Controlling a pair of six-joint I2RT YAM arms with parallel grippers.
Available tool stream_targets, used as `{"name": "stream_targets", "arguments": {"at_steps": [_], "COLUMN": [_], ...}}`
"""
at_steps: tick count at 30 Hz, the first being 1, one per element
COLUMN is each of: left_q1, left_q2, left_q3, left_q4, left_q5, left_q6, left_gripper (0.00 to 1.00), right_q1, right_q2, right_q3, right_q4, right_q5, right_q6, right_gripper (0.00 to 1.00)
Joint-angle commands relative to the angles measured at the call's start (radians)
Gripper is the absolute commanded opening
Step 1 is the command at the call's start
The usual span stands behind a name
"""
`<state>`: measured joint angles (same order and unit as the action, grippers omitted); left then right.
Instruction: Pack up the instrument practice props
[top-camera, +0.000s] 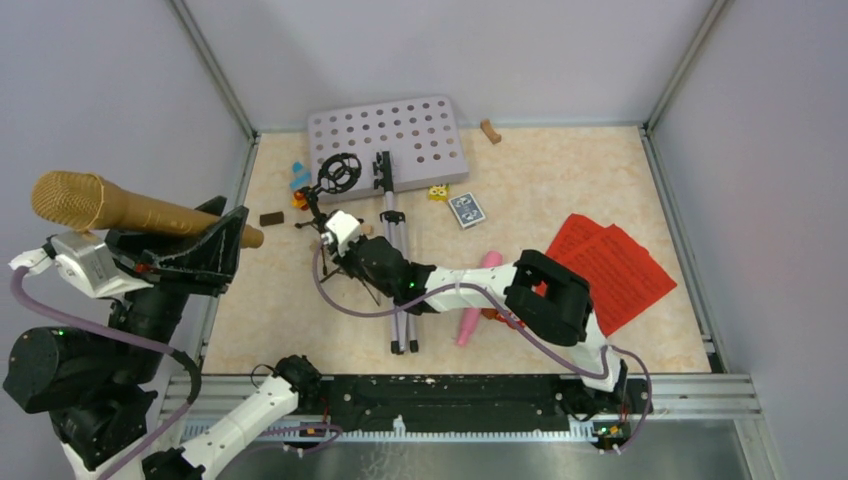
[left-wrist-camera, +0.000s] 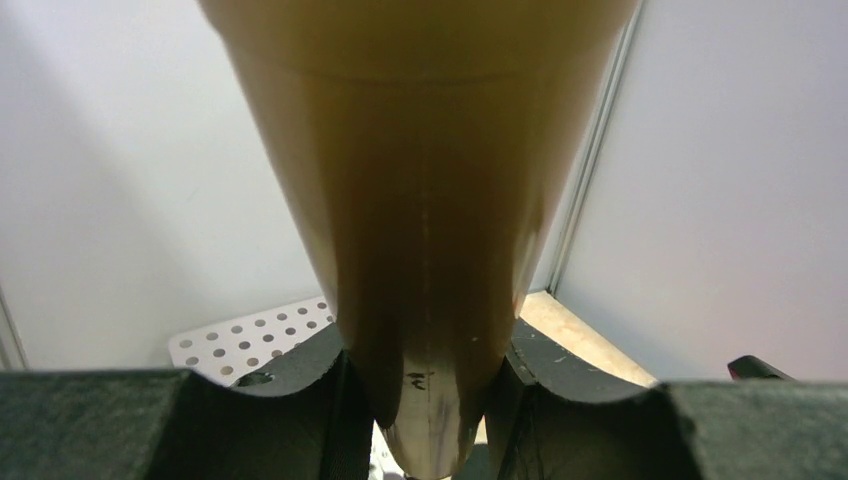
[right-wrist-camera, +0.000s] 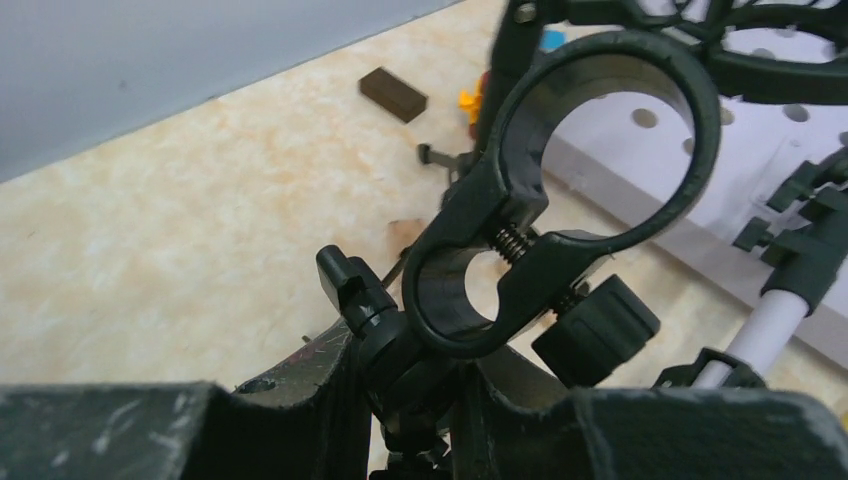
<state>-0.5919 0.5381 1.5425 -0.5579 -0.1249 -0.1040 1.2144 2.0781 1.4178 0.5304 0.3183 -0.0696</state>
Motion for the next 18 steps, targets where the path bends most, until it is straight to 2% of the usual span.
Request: {"name": "stream_targets", "arguments": {"at_steps": [1,4,8,10,11,13,18], "left_q1": [0.0,0.0,0.0,0.001,0.0,0.0,0.0], "left_q2": [0.001,-0.008,-0.006,0.003,0.006,0.009,0.028], "left_q3": [-0.023,-0.039,-0.072,-0.089,-0.096,-0.112,-0.135], "left_q4": [0.02,0.015,-0.004,-0.023,-0.025,-0.024,-0.012], "left_q5": [0.019,0.009,0.01,0.025,0.035,0.053,0.079], "left_q6": [-0.005,-0.006,-0.018,-0.027,-0.032,-0.038,-0.018], "left_gripper": [0.0,0.0,0.0,0.0,0.0,0.0,0.0], "right_q1": [-0.056,-0.072,-0.076,-0.076,-0.076,-0.075,-0.049], "right_q2": [0.028,0.067,0.097,0.071,0.045,-0.045,-0.296], "right_q3": [0.115,0.149,0.18,0.155,0.123,0.037,-0.208], "right_q4": [0.158,0.149,0.103,0.08,0.083,0.105,0.138], "right_q5": [0.016,0.022,0.034,0.016,0.0,-0.03,-0.094], "right_q6": [0.031,0.032,0.008,0.023,0.035,0.058,0.037], "right_gripper": [0.0,0.03,0.4,0.69,0.77,0.83,0.84]}}
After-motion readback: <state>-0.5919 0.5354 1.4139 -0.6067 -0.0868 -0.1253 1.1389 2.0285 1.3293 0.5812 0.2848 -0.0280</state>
